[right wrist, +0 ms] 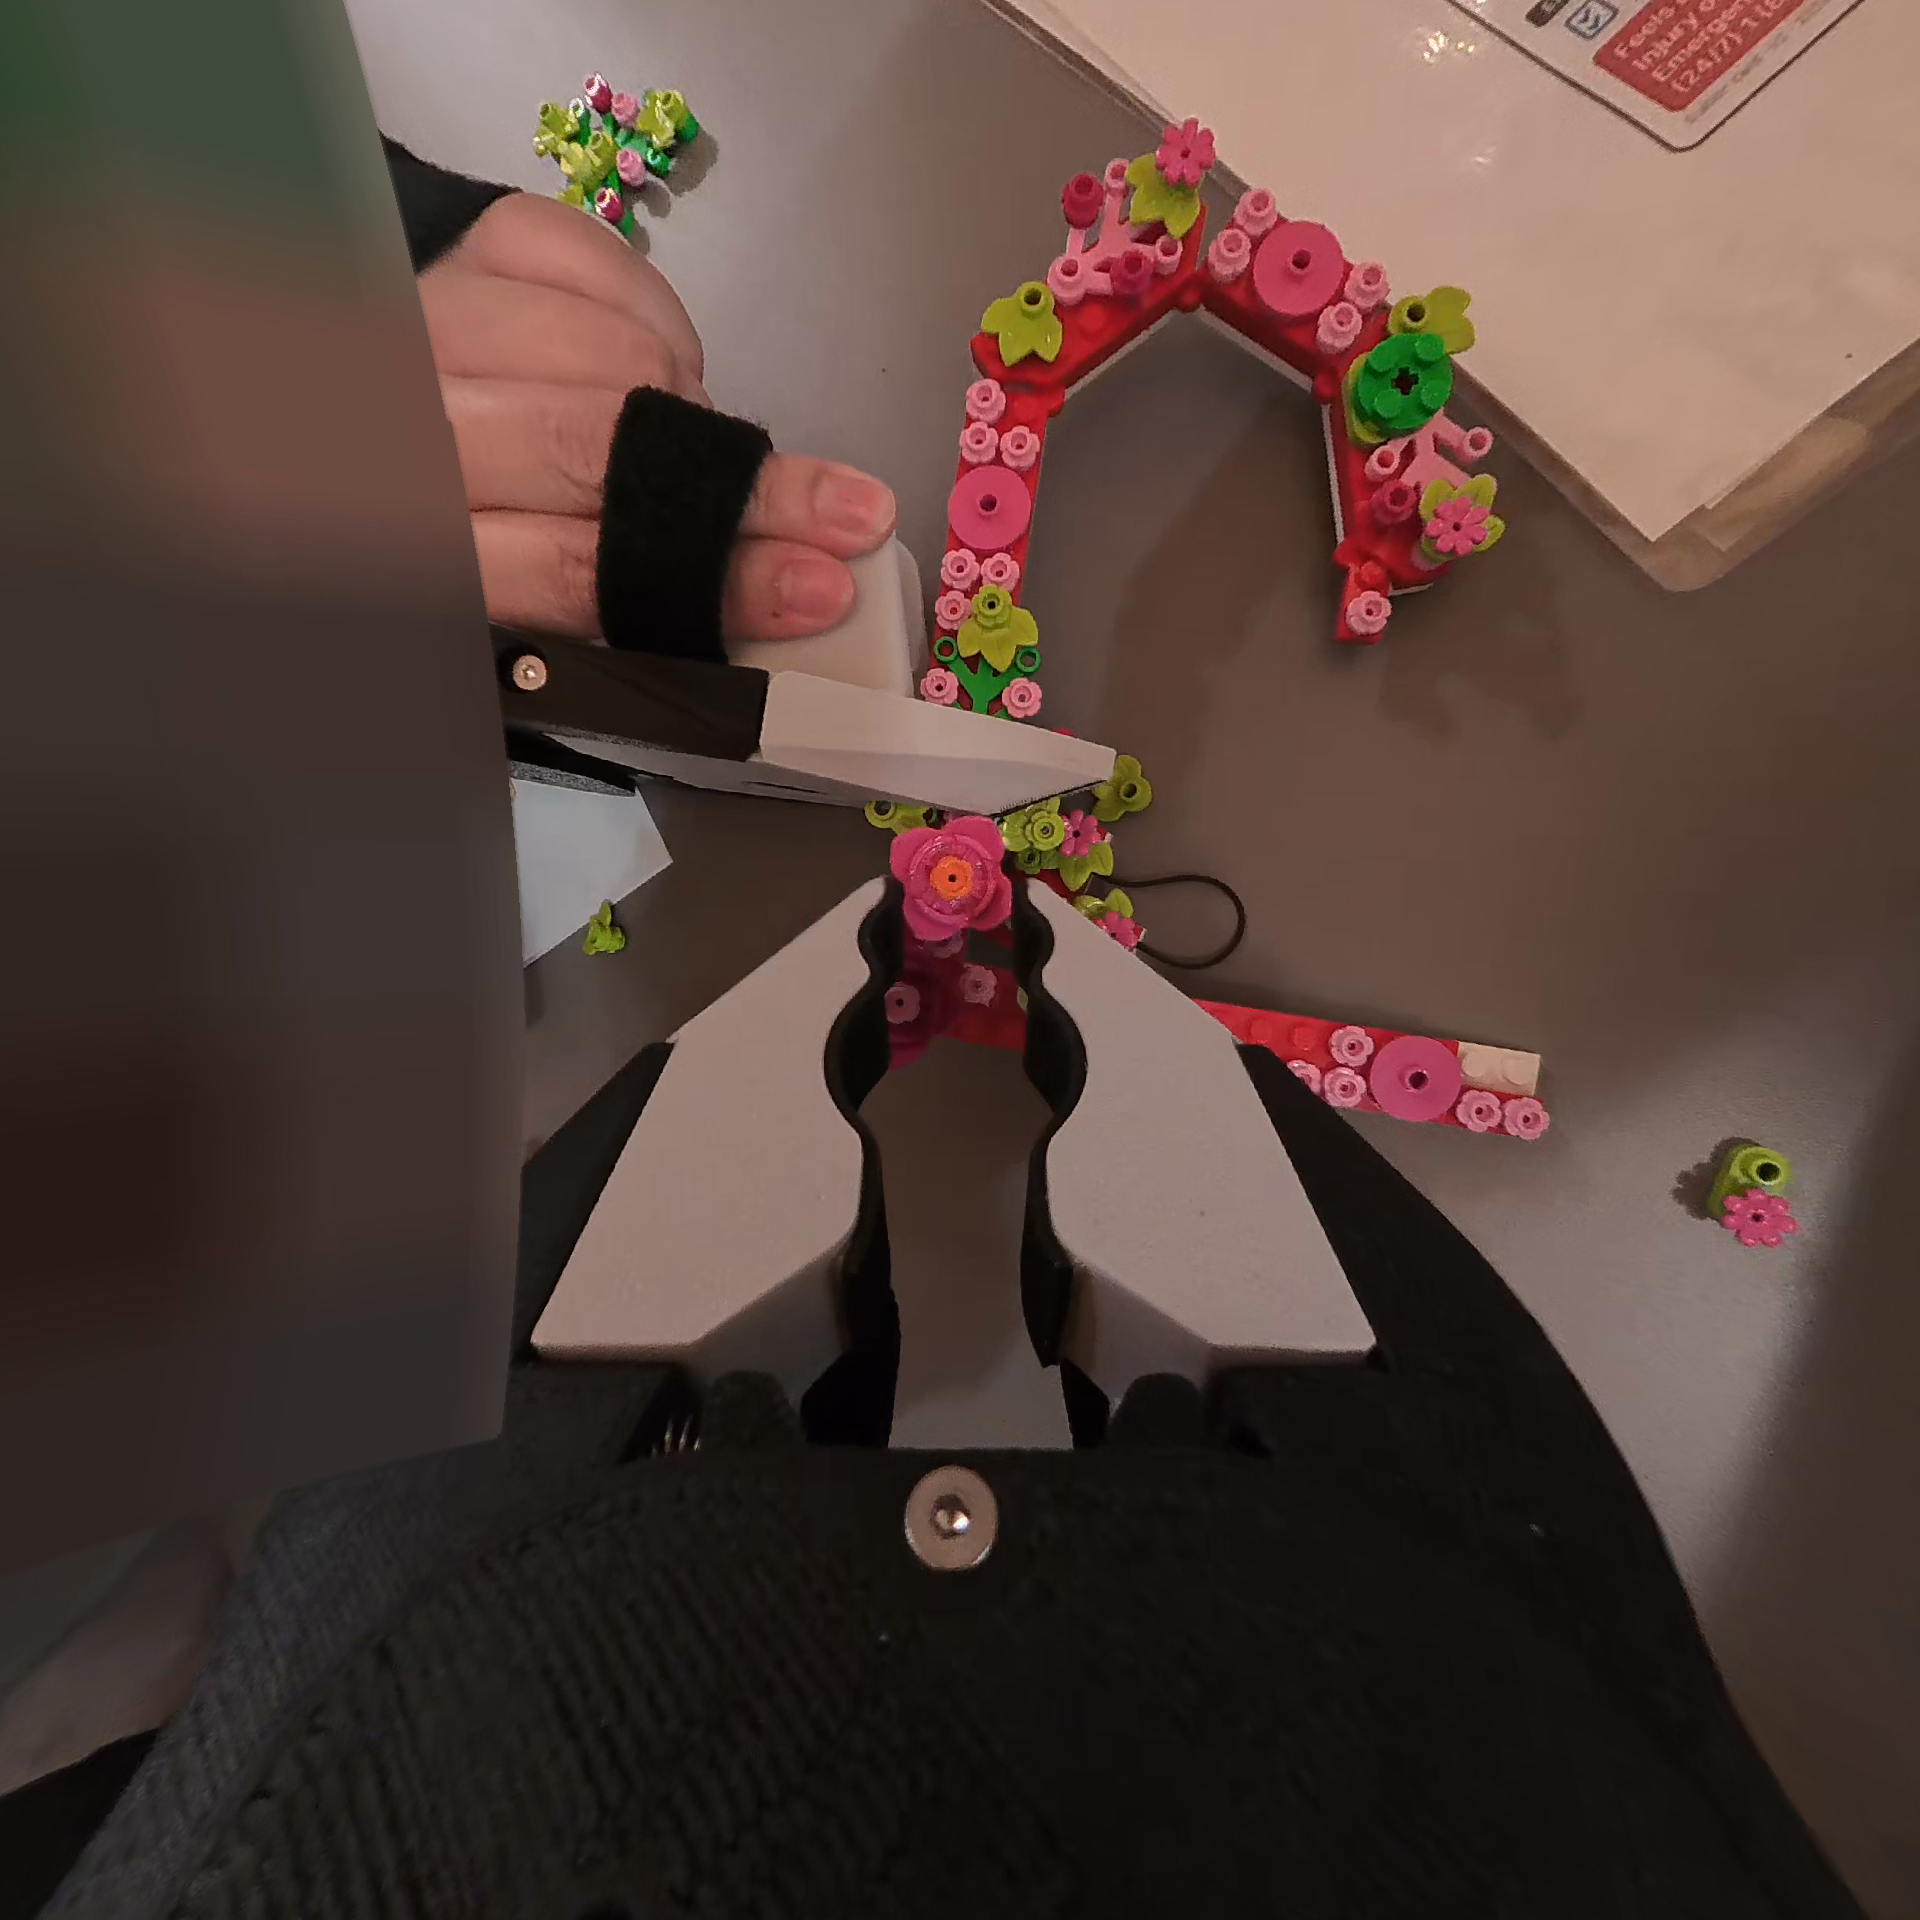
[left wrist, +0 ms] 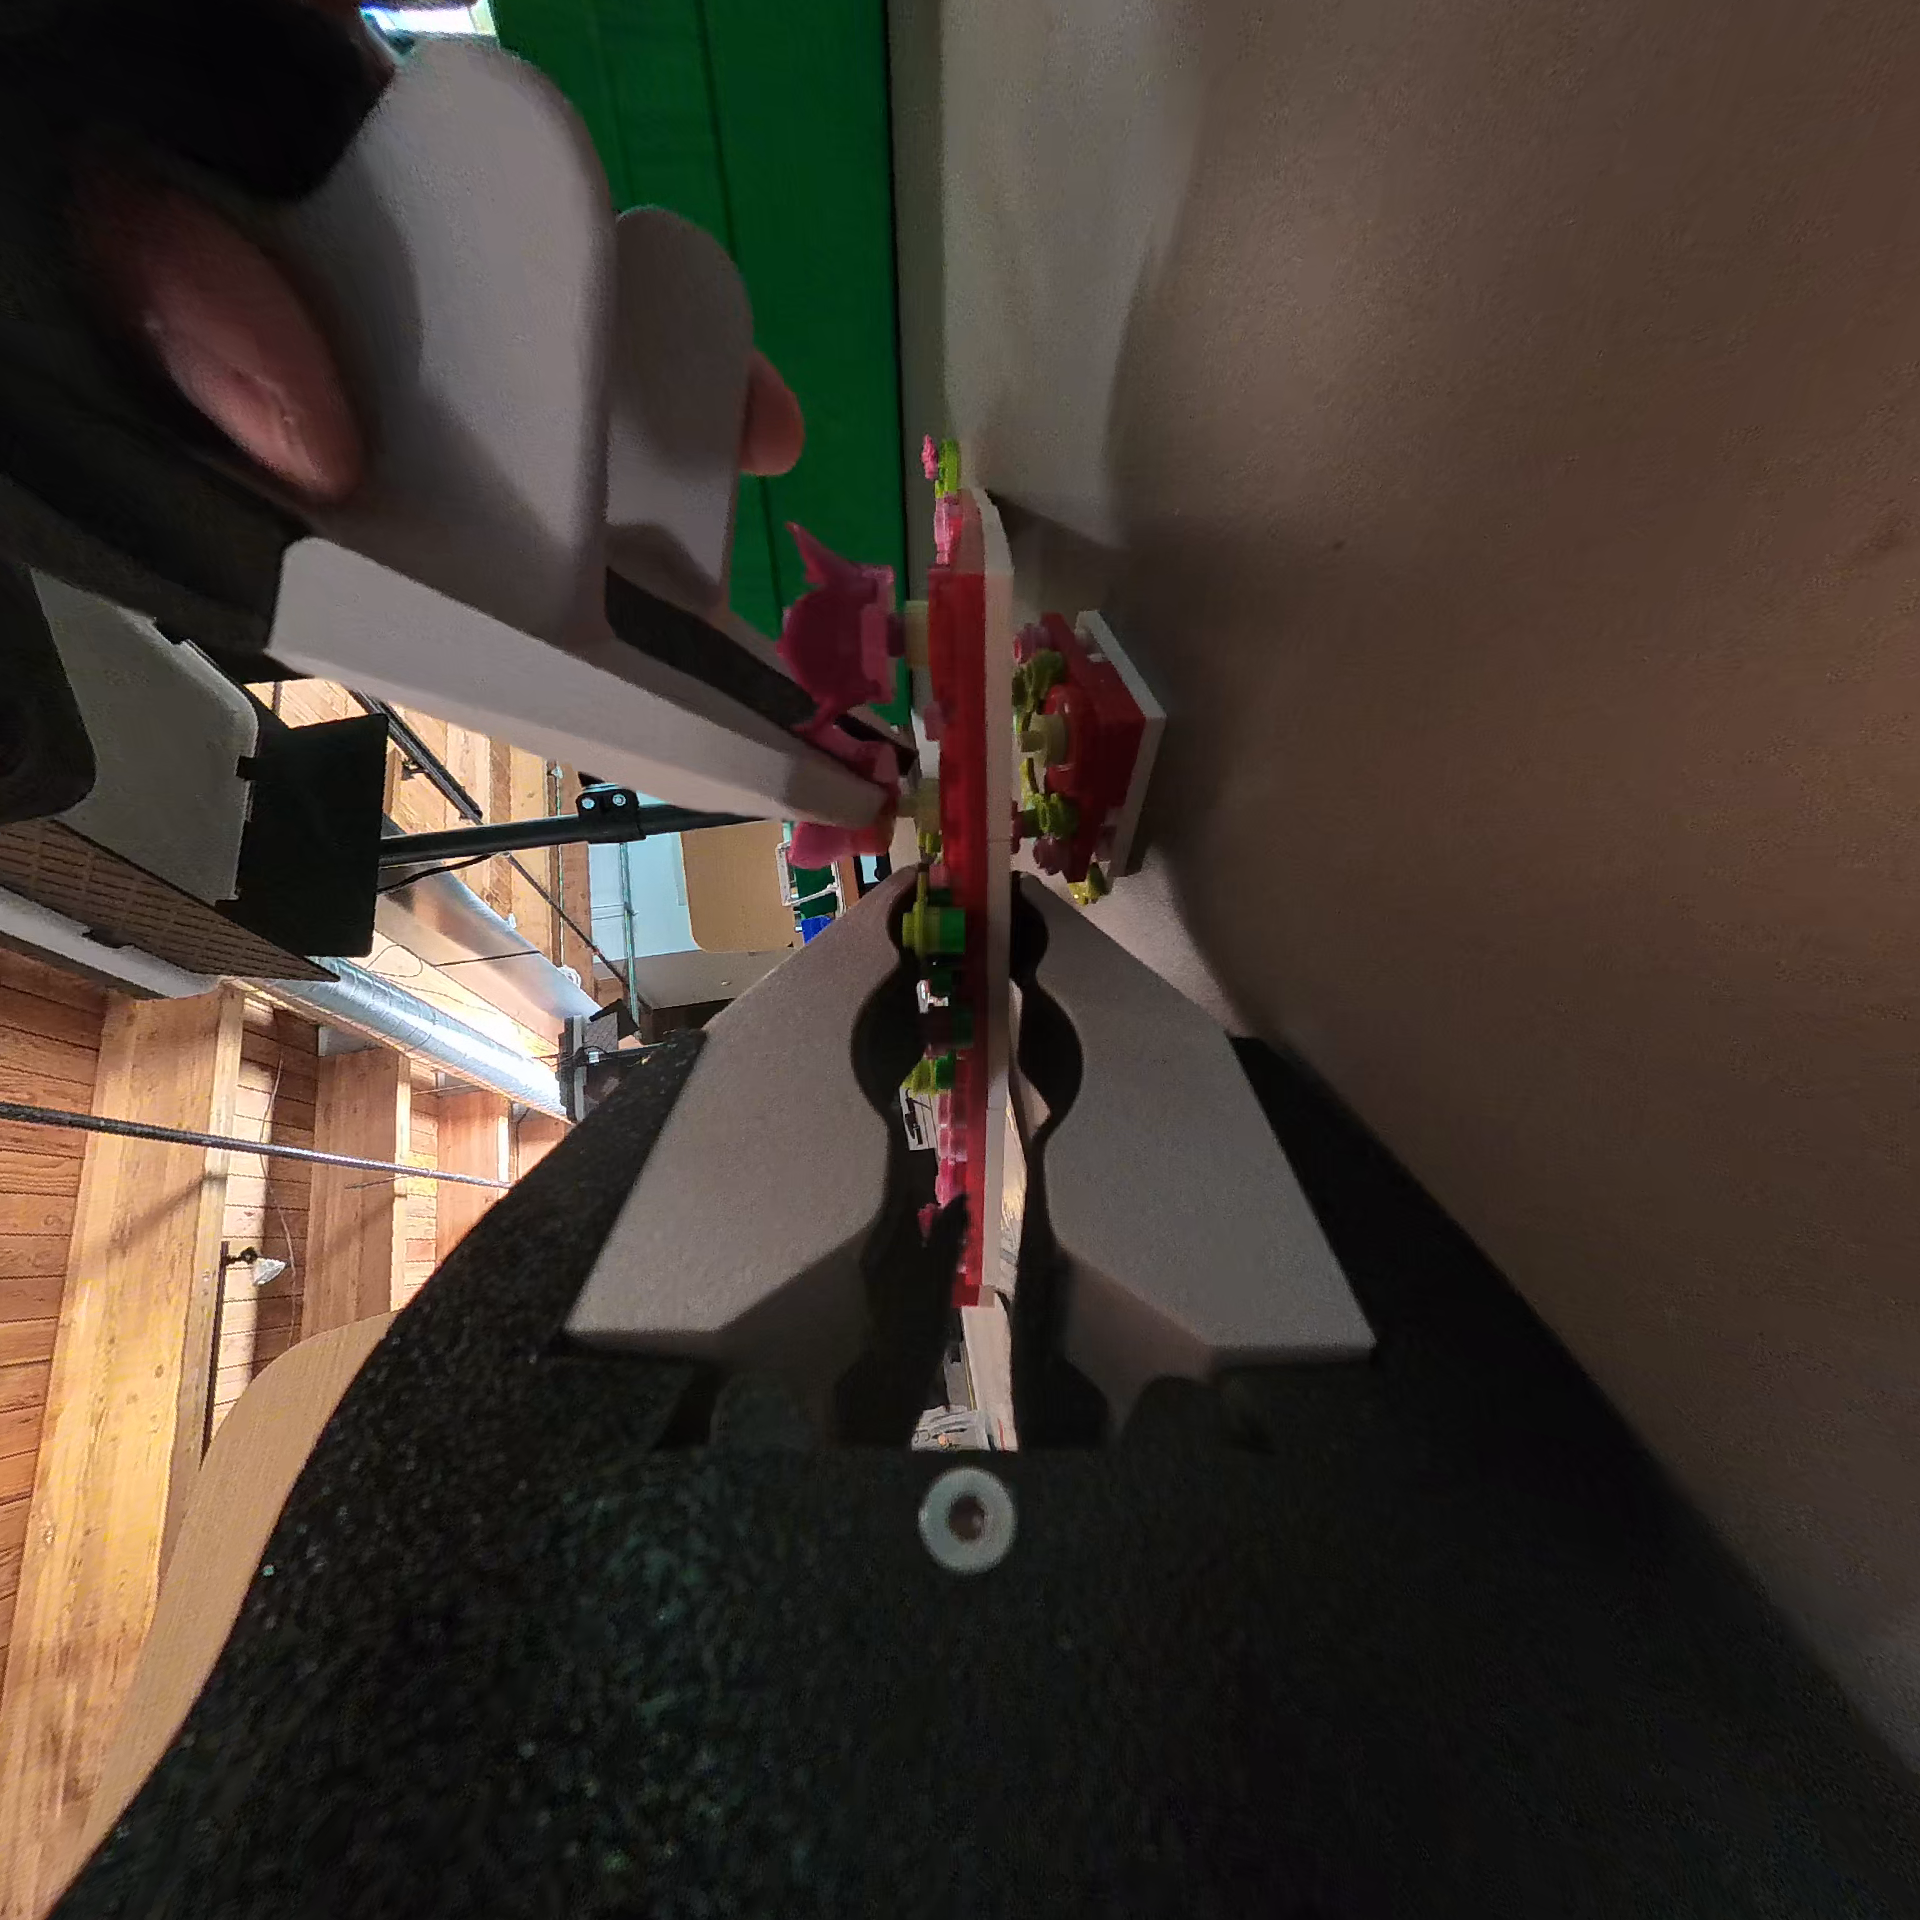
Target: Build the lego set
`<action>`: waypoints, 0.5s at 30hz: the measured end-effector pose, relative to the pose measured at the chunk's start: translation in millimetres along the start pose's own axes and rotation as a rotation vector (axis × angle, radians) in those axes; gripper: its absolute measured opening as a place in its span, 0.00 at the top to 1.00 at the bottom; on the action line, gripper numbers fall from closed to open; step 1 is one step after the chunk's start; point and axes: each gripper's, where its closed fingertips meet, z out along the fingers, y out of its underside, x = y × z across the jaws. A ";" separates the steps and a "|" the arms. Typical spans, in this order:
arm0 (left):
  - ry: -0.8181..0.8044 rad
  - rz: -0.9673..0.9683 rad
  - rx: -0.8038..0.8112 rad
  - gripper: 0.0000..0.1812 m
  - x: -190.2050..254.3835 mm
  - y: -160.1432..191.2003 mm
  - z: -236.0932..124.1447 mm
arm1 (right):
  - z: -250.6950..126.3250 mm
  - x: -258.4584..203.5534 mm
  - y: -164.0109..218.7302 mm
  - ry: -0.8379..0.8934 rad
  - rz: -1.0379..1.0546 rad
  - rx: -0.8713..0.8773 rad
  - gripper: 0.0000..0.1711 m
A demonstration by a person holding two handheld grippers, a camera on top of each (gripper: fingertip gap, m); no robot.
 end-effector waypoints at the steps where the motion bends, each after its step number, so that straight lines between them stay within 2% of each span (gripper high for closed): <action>1: -0.001 0.000 0.001 0.94 -0.1 -0.2 0.0 | 0.3 0.0 -0.3 -0.001 0.006 0.003 0.89; 8: 0.006 -0.009 0.002 0.95 0.7 0.0 0.3 | 1.4 0.2 0.2 0.006 -0.002 -0.011 0.89; 15: 0.010 -0.014 0.001 0.95 1.2 0.1 0.3 | 2.7 0.5 1.5 0.124 -0.116 -0.108 0.89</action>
